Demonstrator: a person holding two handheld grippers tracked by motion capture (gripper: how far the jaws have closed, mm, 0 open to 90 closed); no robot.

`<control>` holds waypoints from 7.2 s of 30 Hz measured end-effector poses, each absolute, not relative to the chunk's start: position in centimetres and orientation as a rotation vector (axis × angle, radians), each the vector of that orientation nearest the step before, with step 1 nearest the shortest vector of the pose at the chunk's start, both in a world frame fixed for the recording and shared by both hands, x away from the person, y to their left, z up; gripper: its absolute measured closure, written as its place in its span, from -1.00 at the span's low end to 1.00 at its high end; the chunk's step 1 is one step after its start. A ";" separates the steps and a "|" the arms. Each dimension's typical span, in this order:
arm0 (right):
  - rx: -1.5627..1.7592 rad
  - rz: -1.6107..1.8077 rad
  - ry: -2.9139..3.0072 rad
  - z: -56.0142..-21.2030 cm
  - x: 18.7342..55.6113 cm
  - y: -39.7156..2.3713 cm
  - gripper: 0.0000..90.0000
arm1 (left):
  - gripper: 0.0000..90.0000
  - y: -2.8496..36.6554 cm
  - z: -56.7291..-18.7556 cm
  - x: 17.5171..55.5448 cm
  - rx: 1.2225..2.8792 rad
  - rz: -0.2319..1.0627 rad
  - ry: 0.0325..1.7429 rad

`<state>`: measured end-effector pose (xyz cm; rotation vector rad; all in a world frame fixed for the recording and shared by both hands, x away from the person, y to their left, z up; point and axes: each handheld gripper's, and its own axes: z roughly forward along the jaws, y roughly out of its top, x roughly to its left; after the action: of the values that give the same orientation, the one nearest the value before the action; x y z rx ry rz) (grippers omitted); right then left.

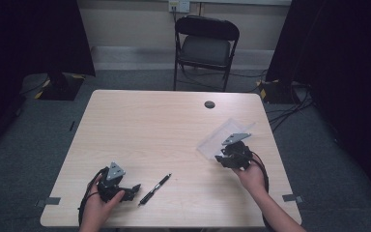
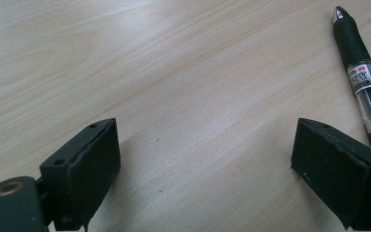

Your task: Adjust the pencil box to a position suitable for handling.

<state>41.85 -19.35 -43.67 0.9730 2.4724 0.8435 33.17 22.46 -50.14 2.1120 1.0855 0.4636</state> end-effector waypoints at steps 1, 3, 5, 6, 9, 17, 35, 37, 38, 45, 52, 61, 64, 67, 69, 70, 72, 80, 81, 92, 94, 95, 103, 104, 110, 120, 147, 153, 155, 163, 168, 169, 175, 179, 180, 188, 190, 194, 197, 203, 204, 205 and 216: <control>0.985 0.836 2.472 -43.7 41.8 -19.6 0.36 | -0.78 22.5 -50.1 33.2 2.112 0.463 1.086; 1.011 0.831 2.462 -43.6 41.6 -20.1 0.37 | -0.78 22.4 -50.1 33.2 2.111 0.463 1.087; 1.032 0.822 2.452 -43.5 41.5 -20.6 0.37 | -0.78 22.5 -50.1 33.2 2.112 0.464 1.085; 1.039 0.830 2.449 -43.5 41.4 -20.8 0.35 | -0.78 22.4 -50.1 33.2 2.111 0.462 1.088; 1.032 0.885 2.434 -43.2 41.0 -21.0 0.29 | -0.78 22.4 -50.1 33.2 2.110 0.463 1.087; 0.987 0.949 2.475 -44.9 41.3 -18.3 0.17 | -0.78 22.5 -50.1 33.2 2.112 0.463 1.087; 1.013 0.898 2.523 -48.1 41.8 -17.4 0.50 | -0.78 22.4 -50.1 33.2 2.112 0.463 1.085; 1.009 0.895 2.525 -48.0 41.7 -17.2 0.58 | -0.78 22.5 -50.1 33.2 2.113 0.463 1.084; 1.004 0.893 2.526 -48.0 41.6 -17.2 0.61 | -0.78 22.5 -50.1 33.2 2.113 0.463 1.084; 1.018 0.917 2.528 -48.1 41.2 -16.5 0.63 | -0.78 22.4 -50.1 33.2 2.113 0.462 1.085; 0.981 0.936 2.545 -48.1 40.1 -14.5 0.60 | -0.78 22.5 -50.1 33.2 2.113 0.463 1.085; 0.943 0.942 2.564 -48.1 39.5 -13.6 0.49 | -0.78 22.4 -50.1 33.2 2.112 0.462 1.086; 0.933 0.960 2.569 -47.9 39.2 -13.8 0.37 | -0.78 22.5 -50.1 33.2 2.113 0.463 1.085; 0.891 1.033 2.569 -46.9 38.1 -14.1 0.18 | -0.78 22.5 -50.1 33.2 2.114 0.463 1.084; 0.877 1.053 2.590 -46.5 37.6 -14.3 0.04 | -0.78 22.5 -50.1 33.2 2.113 0.463 1.084; 0.865 1.081 2.610 -46.3 37.3 -14.5 -0.02 | -0.78 22.5 -50.1 33.2 2.113 0.463 1.086; 0.854 1.114 2.632 -46.3 36.9 -14.9 -0.11 | -0.78 22.5 -50.1 33.2 2.113 0.462 1.086; 0.763 1.116 2.684 -47.1 35.0 -16.4 -0.42 | -0.78 22.4 -50.1 33.2 2.113 0.463 1.085; 0.761 1.112 2.692 -47.4 34.8 -16.7 -0.43 | -0.78 22.4 -50.1 33.2 2.113 0.462 1.086; 0.666 1.112 2.701 -49.3 33.8 -17.8 -0.57 | -0.60 19.6 -47.6 34.3 2.102 0.401 1.016; 0.641 1.117 2.683 -49.5 33.7 -17.9 -0.57 | -0.63 17.8 -46.9 34.9 2.090 0.365 0.995; 0.629 1.122 2.681 -49.6 33.6 -17.9 -0.57 | -0.64 16.8 -46.6 35.3 2.089 0.363 0.988; 0.615 1.170 2.646 -50.0 33.4 -18.3 -0.59 | -0.53 9.3 -46.0 38.8 2.083 0.264 0.974; 0.616 1.169 2.645 -50.0 33.4 -18.3 -0.59 | -0.49 8.8 -46.2 39.1 2.083 0.267 0.979; 0.619 1.169 2.641 -50.0 33.4 -18.4 -0.59 | -0.40 6.4 -47.0 40.4 2.057 0.245 0.996; 0.621 1.170 2.642 -50.0 33.4 -18.4 -0.59 | -0.09 3.6 -47.8 41.9 2.065 0.265 1.015; 0.632 1.169 2.639 -50.0 33.1 -19.3 -0.58 | 0.96 8.8 -47.8 44.6 2.179 0.281 1.185; 0.632 1.169 2.638 -50.0 33.1 -19.3 -0.59 | 0.96 11.7 -47.9 44.7 2.178 0.284 1.189; 0.632 1.169 2.638 -50.0 33.1 -19.3 -0.59 | 0.96 12.1 -47.9 44.7 2.180 0.287 1.186; 0.632 1.169 2.638 -50.0 33.1 -19.3 -0.59 | 0.55 13.6 -47.9 44.3 2.113 0.248 1.187; 0.632 1.169 2.637 -50.0 33.1 -19.3 -0.59 | 0.31 15.3 -46.8 41.9 2.054 0.278 1.133; 0.632 1.168 2.637 -50.0 33.1 -19.3 -0.59 | 0.31 15.3 -46.8 41.9 2.054 0.278 1.133; 0.632 1.168 2.637 -50.0 33.1 -19.3 -0.59 | 0.23 16.2 -47.4 37.6 2.054 0.210 1.059; 0.633 1.167 2.635 -50.0 33.1 -19.2 -0.59 | 0.25 16.2 -48.0 35.9 2.066 0.187 1.050; 0.636 1.166 2.634 -50.0 33.1 -19.2 -0.59 | 0.26 16.2 -48.1 35.7 2.067 0.178 1.048; 0.638 1.166 2.634 -50.0 33.1 -19.2 -0.59 | 0.33 15.1 -48.9 33.9 2.100 0.202 1.008; 0.638 1.166 2.634 -50.0 33.1 -19.2 -0.59 | 0.36 15.0 -49.0 33.6 2.113 0.227 1.001; 0.638 1.166 2.633 -50.0 33.1 -19.2 -0.59 | 0.40 14.6 -48.9 32.9 2.160 0.281 0.986; 0.638 1.165 2.633 -50.0 33.1 -19.2 -0.59 | 0.71 14.6 -48.8 32.6 2.180 0.305 0.975; 0.639 1.165 2.633 -50.0 33.1 -19.2 -0.59 | 0.77 14.0 -48.7 32.2 2.210 0.342 0.975; 0.639 1.165 2.633 -50.0 33.1 -19.2 -0.59 | 0.77 14.1 -48.6 32.2 2.217 0.343 0.972; 0.639 1.165 2.633 -50.0 33.1 -19.2 -0.59 | 0.77 14.1 -48.6 32.3 2.211 0.332 0.975; 0.644 1.164 2.629 -50.0 33.0 -19.2 -0.59 | 0.77 14.8 -47.8 32.7 2.184 0.263 0.983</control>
<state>33.03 -19.23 -49.99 0.6436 2.6293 1.1639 32.67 14.80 -47.83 2.1839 0.9832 0.2633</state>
